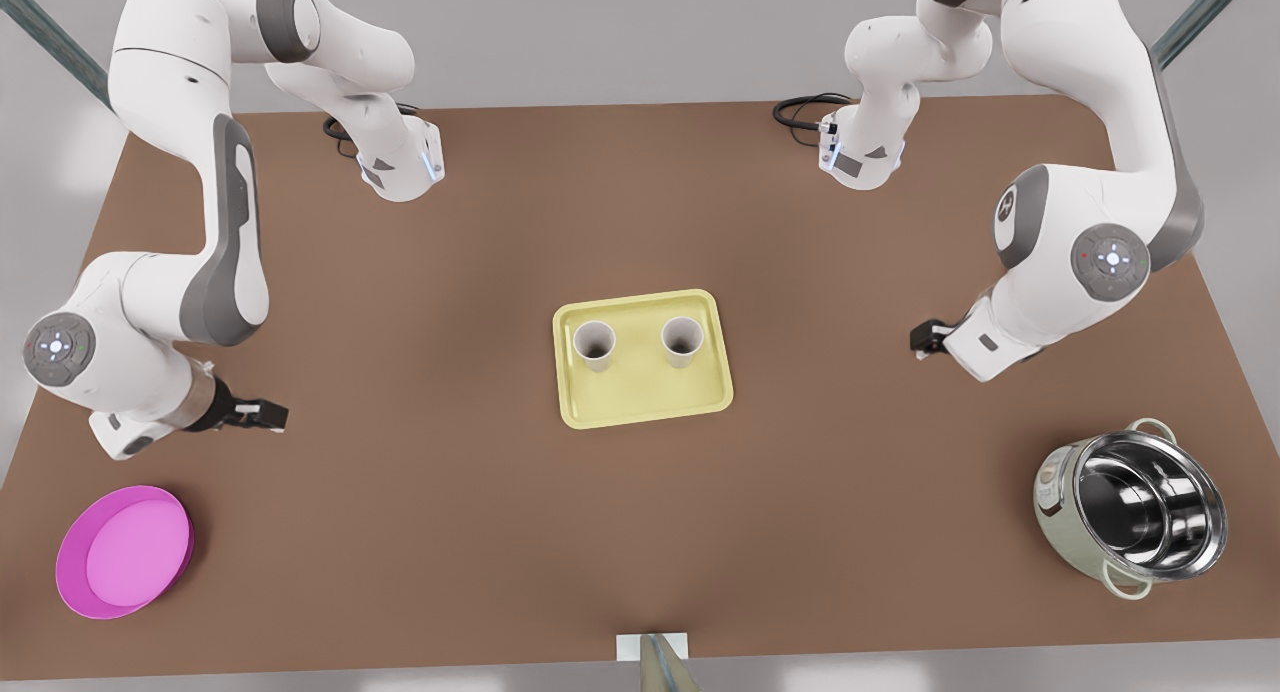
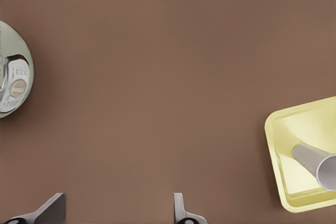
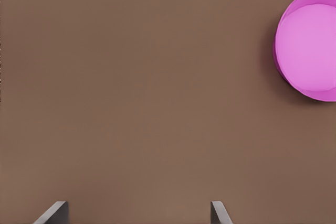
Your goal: Use the left arm to pick up the white IKEA cup from the tray and place it on the middle-left position; use the right arm to pick up the white IKEA cup from the tray and place it on the middle-right position
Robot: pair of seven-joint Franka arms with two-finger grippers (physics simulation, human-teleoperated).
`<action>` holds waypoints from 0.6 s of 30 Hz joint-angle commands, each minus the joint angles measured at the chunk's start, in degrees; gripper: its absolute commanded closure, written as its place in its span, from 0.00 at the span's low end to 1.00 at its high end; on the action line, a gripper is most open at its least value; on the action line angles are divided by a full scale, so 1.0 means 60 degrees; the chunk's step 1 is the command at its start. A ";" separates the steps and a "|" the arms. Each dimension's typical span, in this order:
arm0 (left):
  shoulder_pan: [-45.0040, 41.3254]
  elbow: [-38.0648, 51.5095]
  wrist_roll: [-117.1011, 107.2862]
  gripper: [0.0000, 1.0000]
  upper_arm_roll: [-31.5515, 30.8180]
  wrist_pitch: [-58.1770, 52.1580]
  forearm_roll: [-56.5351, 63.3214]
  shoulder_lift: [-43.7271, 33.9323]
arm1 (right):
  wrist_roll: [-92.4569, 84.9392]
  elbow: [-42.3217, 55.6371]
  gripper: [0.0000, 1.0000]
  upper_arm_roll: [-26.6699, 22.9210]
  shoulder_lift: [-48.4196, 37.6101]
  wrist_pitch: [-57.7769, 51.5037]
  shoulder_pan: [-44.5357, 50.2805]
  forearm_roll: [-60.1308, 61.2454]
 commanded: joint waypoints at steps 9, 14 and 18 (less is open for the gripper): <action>-0.4779 -0.0203 -0.5243 0.00 -0.0076 0.1232 0.0171 0.1085 | -0.0110 0.0317 0.00 0.1945 -0.0205 -0.0098 0.0030 -0.0131; -0.4619 -0.4569 -0.6443 0.00 -0.0061 0.4440 -0.0899 -0.1054 | -0.0565 0.0317 0.00 0.3148 -0.0176 -0.0406 0.0908 -0.0542; -0.4283 -0.4555 -0.6386 0.00 -0.0018 0.4704 -0.0869 -0.0820 | 0.0432 0.0273 0.00 0.3162 -0.0132 0.0488 0.2242 -0.0512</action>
